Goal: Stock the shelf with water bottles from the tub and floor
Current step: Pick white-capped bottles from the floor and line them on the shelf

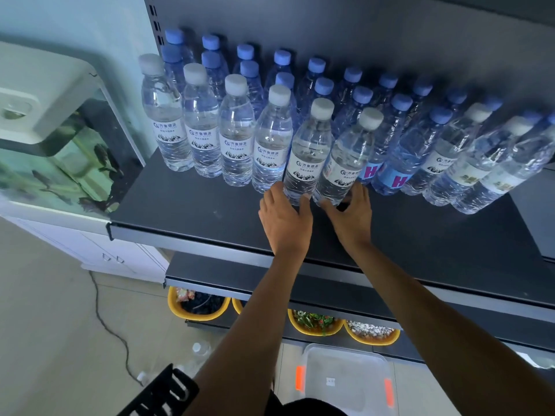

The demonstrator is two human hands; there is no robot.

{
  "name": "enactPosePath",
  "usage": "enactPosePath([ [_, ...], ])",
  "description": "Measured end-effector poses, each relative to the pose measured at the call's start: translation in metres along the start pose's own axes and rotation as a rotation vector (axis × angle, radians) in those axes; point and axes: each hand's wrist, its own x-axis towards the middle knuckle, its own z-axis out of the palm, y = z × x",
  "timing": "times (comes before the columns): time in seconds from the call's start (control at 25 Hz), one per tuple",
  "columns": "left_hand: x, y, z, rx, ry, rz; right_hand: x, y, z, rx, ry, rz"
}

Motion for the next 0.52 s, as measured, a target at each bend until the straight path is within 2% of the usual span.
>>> enactPosePath([
  [0.2,0.005,0.002,0.003,-0.054,0.051,-0.080,0.009,0.003,0.006,-0.076,0.022,0.024],
  [0.52,0.005,0.003,0.006,-0.021,0.076,-0.071,0.018,0.000,0.012,-0.212,0.025,0.044],
])
